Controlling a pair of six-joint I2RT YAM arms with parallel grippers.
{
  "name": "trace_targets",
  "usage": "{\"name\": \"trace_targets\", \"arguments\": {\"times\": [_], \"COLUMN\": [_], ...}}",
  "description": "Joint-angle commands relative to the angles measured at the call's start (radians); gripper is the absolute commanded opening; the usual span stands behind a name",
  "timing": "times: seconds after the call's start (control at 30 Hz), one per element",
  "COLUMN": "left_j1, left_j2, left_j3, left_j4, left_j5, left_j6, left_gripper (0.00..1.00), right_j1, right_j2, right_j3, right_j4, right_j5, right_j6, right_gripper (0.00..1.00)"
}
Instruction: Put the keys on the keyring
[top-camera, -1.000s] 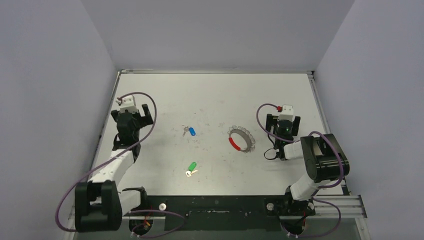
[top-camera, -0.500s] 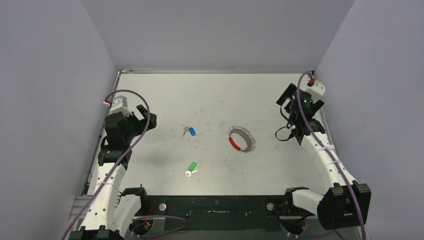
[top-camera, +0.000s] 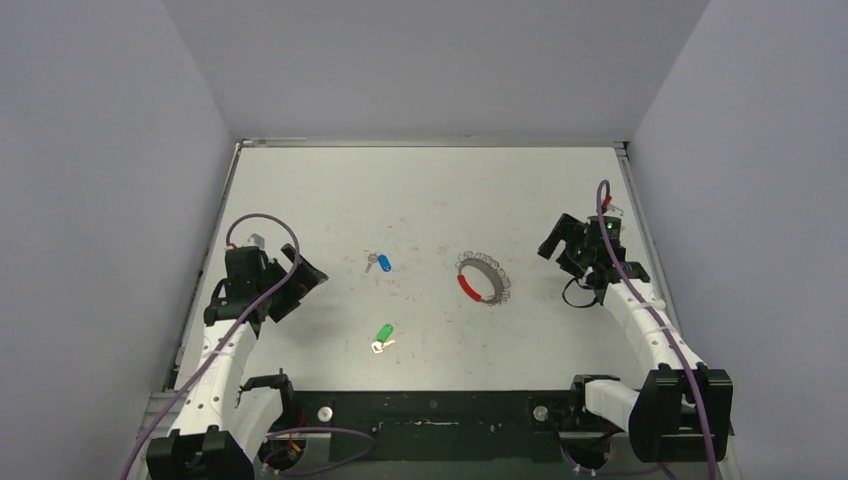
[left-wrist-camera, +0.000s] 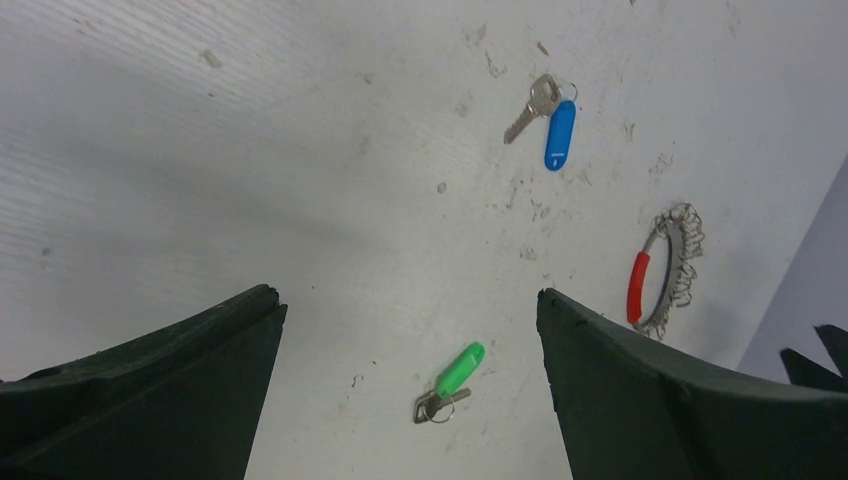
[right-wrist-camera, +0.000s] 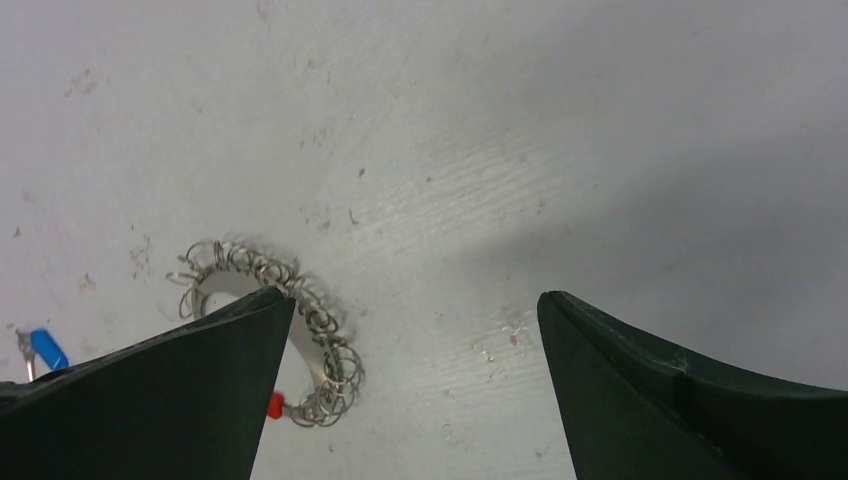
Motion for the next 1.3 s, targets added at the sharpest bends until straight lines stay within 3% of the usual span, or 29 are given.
{"name": "trace_targets", "arguments": {"times": [0.0,0.2,0.3,0.43,0.6,0.73,1.0,1.27], "left_j1": [0.005,-0.001,-0.057,-0.263,-0.606,-0.748,-0.763,-0.627], "left_j2": [-0.067,-0.04,-0.021,0.046,0.156,0.223,0.092,-0.025], "left_j3": [-0.06,-0.071,-0.063,0.05,0.22,0.277,0.115,0.048], "left_j4": [0.14,0.25,0.335,0.31,0.163,0.097,0.344,0.34], "left_j5": [0.162,0.197,0.167,-0.02,-0.431,-0.58,-0.472,-0.326], "left_j6": [-0.073,-0.126,-0.177,-0.155,-0.108,-0.107,-0.129,-0.162], "left_gripper": [0.97,0.97,0.97,0.97,0.97,0.97,0.97,0.97], "right_j1": [0.018,0.309,0.458,0.596,0.681,0.701,0.72,0.776], "right_j2": [-0.042,0.04,0.067,0.157,0.34,0.44,0.546,0.587], "right_j3": [-0.088,-0.028,0.015,0.086,0.175,0.23,0.263,0.254], "right_j4": [0.127,0.062,0.043,0.028,0.024,0.017,0.038,0.067], "right_j5": [-0.225,-0.039,0.076,0.153,0.167,0.167,0.065,-0.127], "right_j6": [0.004,-0.097,-0.136,-0.168,-0.178,-0.197,-0.209,-0.152], "right_gripper": [1.0,1.0,1.0,1.0,0.9,0.86,0.83,0.82]}}
